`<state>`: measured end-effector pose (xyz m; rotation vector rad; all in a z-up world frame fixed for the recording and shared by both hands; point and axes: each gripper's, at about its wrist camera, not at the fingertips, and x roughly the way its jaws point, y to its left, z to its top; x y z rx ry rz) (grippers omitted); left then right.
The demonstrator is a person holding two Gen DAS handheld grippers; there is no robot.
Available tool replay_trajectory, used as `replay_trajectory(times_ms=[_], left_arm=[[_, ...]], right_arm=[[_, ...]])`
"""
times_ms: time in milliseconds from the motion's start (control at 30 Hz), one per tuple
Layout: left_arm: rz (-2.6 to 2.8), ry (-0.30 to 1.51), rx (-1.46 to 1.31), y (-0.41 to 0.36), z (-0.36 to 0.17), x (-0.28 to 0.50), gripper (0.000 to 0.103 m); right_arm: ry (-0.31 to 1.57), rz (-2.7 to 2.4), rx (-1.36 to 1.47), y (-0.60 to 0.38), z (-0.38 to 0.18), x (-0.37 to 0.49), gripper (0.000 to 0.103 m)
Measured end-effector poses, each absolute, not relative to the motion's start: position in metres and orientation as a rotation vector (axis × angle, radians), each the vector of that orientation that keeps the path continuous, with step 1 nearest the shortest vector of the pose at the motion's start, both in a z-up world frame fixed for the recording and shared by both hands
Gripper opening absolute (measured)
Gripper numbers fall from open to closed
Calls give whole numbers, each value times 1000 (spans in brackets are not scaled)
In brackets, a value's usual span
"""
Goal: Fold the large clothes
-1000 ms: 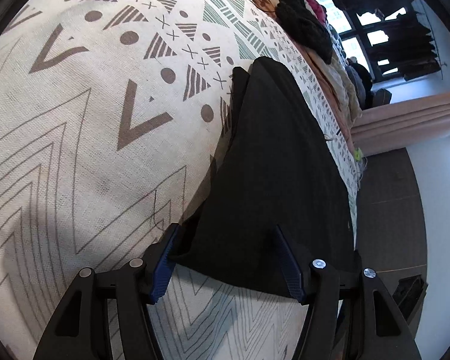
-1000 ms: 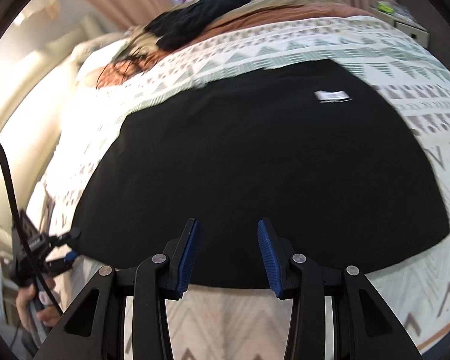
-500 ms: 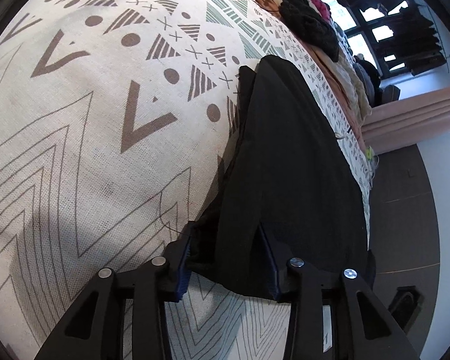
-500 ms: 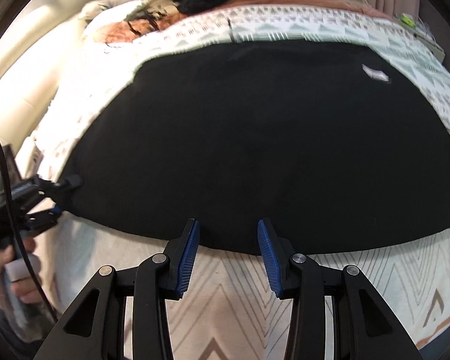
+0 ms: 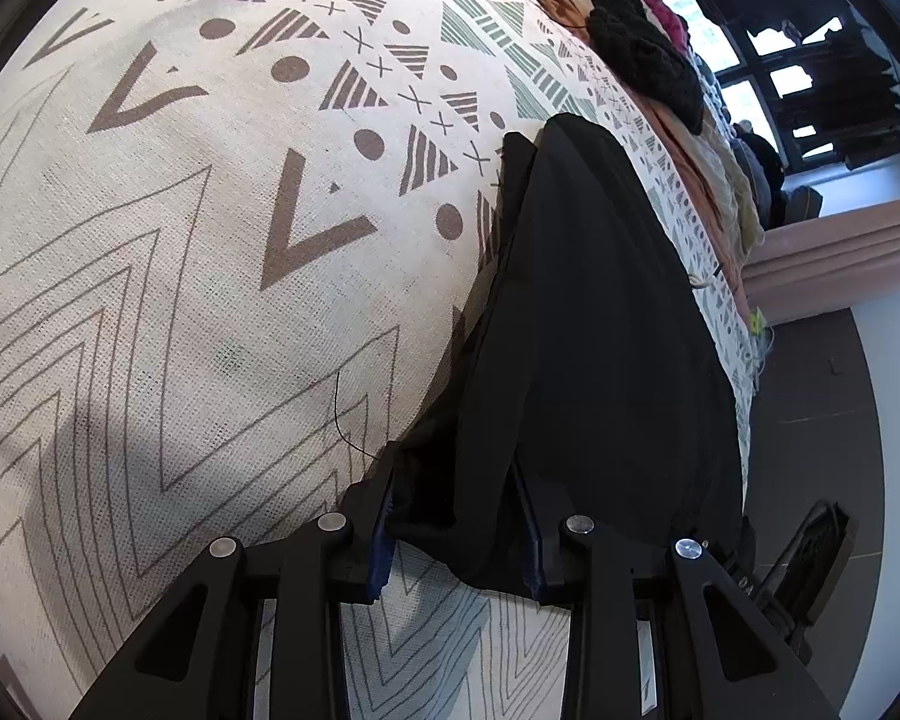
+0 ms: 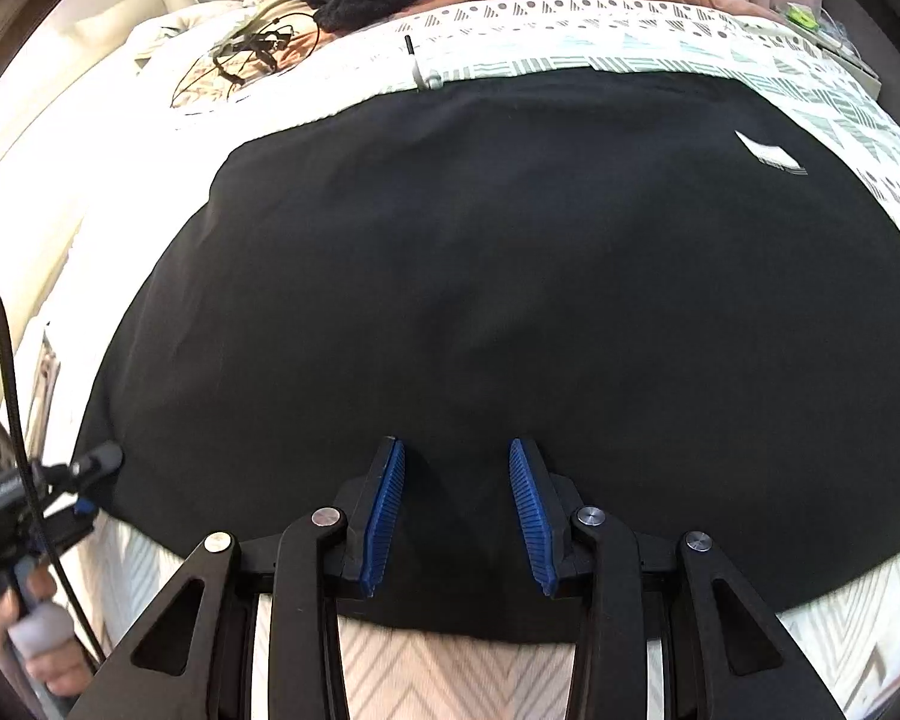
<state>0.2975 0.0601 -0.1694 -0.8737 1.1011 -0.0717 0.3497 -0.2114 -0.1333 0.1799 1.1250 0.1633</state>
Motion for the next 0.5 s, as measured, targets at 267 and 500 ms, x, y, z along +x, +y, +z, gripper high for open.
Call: replay_trajectory(times_ms=[267,500], left_arm=[[-12,1112,-879,56,-168,297,34],[58,1133,-876,50,-165,301,33]], right_arm=[[1133,151,193,-216,-134,398,28],[1146,135,173,-216,-135,452,25]])
